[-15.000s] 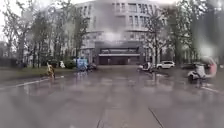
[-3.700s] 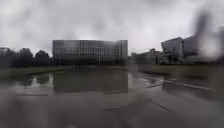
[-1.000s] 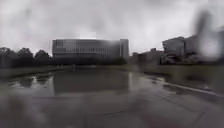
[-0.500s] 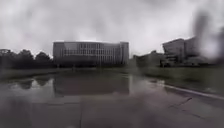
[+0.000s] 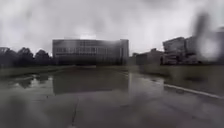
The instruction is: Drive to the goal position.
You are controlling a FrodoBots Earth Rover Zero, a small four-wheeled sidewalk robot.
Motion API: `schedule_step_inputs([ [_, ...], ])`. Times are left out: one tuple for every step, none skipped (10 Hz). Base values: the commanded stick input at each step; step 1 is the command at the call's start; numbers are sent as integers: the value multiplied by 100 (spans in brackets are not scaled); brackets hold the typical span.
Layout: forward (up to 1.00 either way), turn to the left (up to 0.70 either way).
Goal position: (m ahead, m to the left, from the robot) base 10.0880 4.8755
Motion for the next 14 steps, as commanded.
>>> schedule_step_inputs([
  [70,0],
  [70,0],
  [70,0],
  [70,0],
  [70,0],
  [70,0],
  [70,0],
  [70,0],
  [70,0],
  [70,0],
  [70,11],
  [70,27],
  [70,35],
  [70,35],
])
